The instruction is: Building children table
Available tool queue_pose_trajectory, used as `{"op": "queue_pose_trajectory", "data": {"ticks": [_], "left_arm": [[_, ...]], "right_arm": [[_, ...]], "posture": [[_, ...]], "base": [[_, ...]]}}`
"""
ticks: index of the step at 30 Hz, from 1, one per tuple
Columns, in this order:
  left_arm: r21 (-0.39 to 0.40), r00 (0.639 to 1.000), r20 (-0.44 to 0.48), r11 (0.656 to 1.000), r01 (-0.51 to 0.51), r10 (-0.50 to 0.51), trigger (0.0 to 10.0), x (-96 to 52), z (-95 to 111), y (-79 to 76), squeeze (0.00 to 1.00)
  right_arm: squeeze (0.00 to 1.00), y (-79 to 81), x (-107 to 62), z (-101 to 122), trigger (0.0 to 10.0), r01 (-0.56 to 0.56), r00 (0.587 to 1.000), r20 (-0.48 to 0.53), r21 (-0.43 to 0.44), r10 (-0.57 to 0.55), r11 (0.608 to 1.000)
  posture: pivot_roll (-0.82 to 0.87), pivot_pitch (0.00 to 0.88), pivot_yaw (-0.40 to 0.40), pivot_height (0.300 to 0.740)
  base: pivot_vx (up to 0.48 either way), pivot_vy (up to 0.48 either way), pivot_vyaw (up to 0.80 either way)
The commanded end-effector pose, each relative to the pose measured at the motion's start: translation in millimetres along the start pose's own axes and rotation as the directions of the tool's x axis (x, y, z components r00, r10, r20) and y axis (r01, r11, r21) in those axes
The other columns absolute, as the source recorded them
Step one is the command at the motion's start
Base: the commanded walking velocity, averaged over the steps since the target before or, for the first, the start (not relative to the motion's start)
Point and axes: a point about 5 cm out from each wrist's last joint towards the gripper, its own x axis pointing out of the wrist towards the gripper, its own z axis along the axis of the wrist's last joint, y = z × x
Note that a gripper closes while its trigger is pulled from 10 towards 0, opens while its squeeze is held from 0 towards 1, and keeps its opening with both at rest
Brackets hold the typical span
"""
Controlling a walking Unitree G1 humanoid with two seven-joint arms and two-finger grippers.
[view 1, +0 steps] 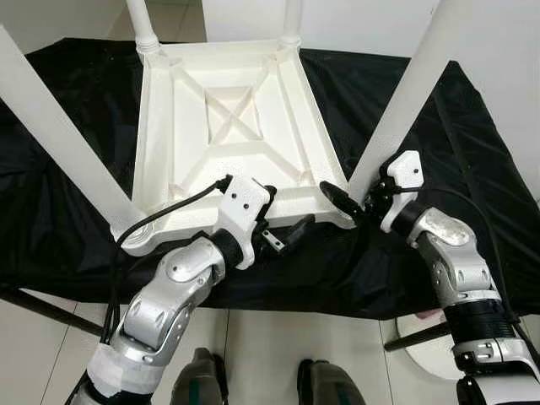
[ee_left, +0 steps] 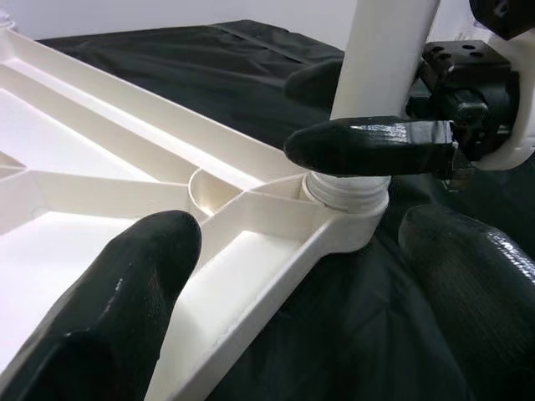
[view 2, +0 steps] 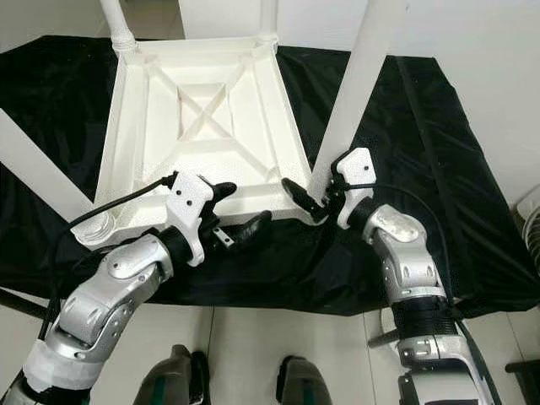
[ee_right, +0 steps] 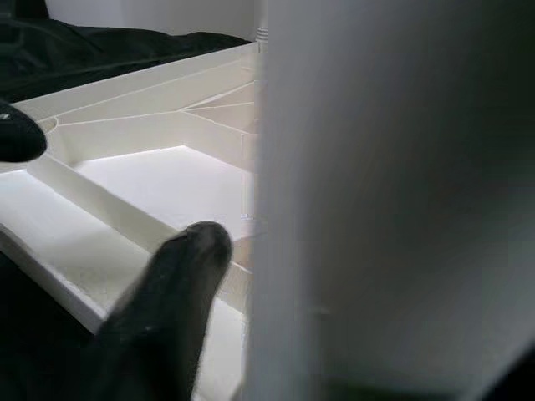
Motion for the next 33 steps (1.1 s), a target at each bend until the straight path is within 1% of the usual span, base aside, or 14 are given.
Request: {"op": "queue_pose_trajectory", "data": {"ticks": [1, 9, 10, 11, 12, 15, 17, 24, 25, 26, 28, 29, 31, 33], "left_arm": [[0.011, 0.999, -0.009, 0.999, 0.042, -0.042, 10.0, 0.2, -3.9, -3.2, 0.00], [0.014, 0.999, 0.001, 0.999, 0.047, -0.047, 10.0, 1.3, -4.3, -6.3, 0.00], [0.012, 0.999, 0.003, 0.999, 0.046, -0.046, 10.0, 1.5, -4.4, -6.8, 0.00], [0.012, 0.999, 0.003, 0.999, 0.046, -0.046, 10.0, 1.5, -4.4, -6.8, 0.00], [0.007, 0.999, 0.005, 0.999, 0.044, -0.044, 10.0, 1.6, -4.6, -7.5, 0.00], [0.017, 0.999, 0.010, 0.999, 0.039, -0.040, 10.0, 1.1, -5.1, -8.9, 0.00], [0.016, 0.999, 0.009, 0.999, 0.039, -0.039, 10.0, 1.0, -5.9, -10.1, 0.00], [0.016, 0.999, 0.013, 0.999, 0.031, -0.031, 10.0, 2.3, -6.9, -10.4, 0.00], [0.018, 1.000, 0.014, 1.000, 0.025, -0.025, 10.0, 3.0, -7.7, -9.9, 0.00], [0.018, 1.000, 0.014, 1.000, 0.025, -0.025, 10.0, 3.0, -7.7, -9.9, 0.00], [0.017, 1.000, 0.014, 1.000, 0.021, -0.021, 10.0, 4.6, -9.4, -10.3, 0.00], [0.017, 1.000, 0.014, 1.000, 0.021, -0.021, 10.0, 4.6, -9.4, -10.3, 0.00], [0.015, 1.000, 0.013, 1.000, 0.023, -0.024, 10.0, 5.7, -10.7, -11.5, 0.00], [0.015, 1.000, 0.013, 1.000, 0.023, -0.024, 10.0, 5.7, -10.7, -11.5, 0.00]], "right_arm": [[0.00, 5.5, -5.9, -15.1, 0.0, -0.044, 0.998, -0.046, 0.024, 0.046, 0.999], [0.00, 7.3, -17.7, -27.0, 0.0, 0.016, 0.998, -0.053, 0.071, -0.013, 0.997], [0.00, 7.5, -18.5, -27.8, 7.0, 0.064, 0.997, -0.048, 0.086, -0.060, 0.994], [0.00, 7.5, -18.5, -27.8, 7.0, 0.064, 0.997, -0.048, 0.086, -0.060, 0.994], [0.00, 7.5, -19.2, -29.1, 10.0, 0.128, 0.991, -0.052, 0.099, -0.123, 0.987], [0.00, 8.0, -20.6, -31.1, 10.0, 0.256, 0.966, -0.060, 0.086, -0.251, 0.963], [0.00, 7.6, -21.6, -33.9, 10.0, 0.358, 0.931, -0.091, 0.042, -0.354, 0.933], [0.00, 22.7, -18.0, -31.8, 10.0, 0.492, 0.868, -0.120, 0.075, -0.482, 0.867], [0.00, 26.6, -17.2, -31.4, 10.0, 0.545, 0.835, -0.133, 0.067, -0.534, 0.835], [0.00, 26.6, -17.2, -31.4, 10.0, 0.545, 0.835, -0.133, 0.067, -0.534, 0.835], [0.00, 36.7, -14.8, -28.6, 10.0, 0.664, 0.744, -0.142, 0.050, -0.653, 0.746], [0.00, 36.7, -14.8, -28.6, 10.0, 0.664, 0.744, -0.142, 0.050, -0.653, 0.746], [0.00, 44.3, -12.6, -26.4, 10.0, 0.735, 0.675, -0.153, 0.054, -0.722, 0.676], [0.00, 44.3, -12.6, -26.4, 10.0, 0.735, 0.675, -0.153, 0.054, -0.722, 0.676]], "posture": [[-0.04, 0.078, 0.020, 0.740], [-0.05, 0.085, 0.022, 0.740], [-0.05, 0.088, 0.021, 0.740], [-0.05, 0.088, 0.021, 0.740], [-0.05, 0.090, 0.020, 0.740], [-0.05, 0.091, 0.019, 0.740], [-0.05, 0.093, 0.020, 0.740], [-0.06, 0.098, 0.020, 0.740], [-0.07, 0.099, 0.020, 0.740], [-0.07, 0.099, 0.020, 0.740], [-0.07, 0.101, 0.017, 0.740], [-0.07, 0.101, 0.017, 0.740], [-0.07, 0.101, 0.015, 0.740], [-0.07, 0.101, 0.015, 0.740]], "base": [[0.000, 0.000, 0.00], [0.000, 0.000, 0.00], [0.000, 0.000, 0.00], [0.000, 0.000, 0.00], [0.000, 0.000, 0.00], [0.000, 0.000, 0.00], [0.000, 0.000, 0.00], [0.000, 0.000, 0.00], [0.000, 0.000, 0.00], [0.000, 0.000, 0.00], [0.000, 0.000, 0.00], [0.000, 0.000, 0.00], [0.000, 0.000, 0.00], [0.000, 0.000, 0.00]]}}
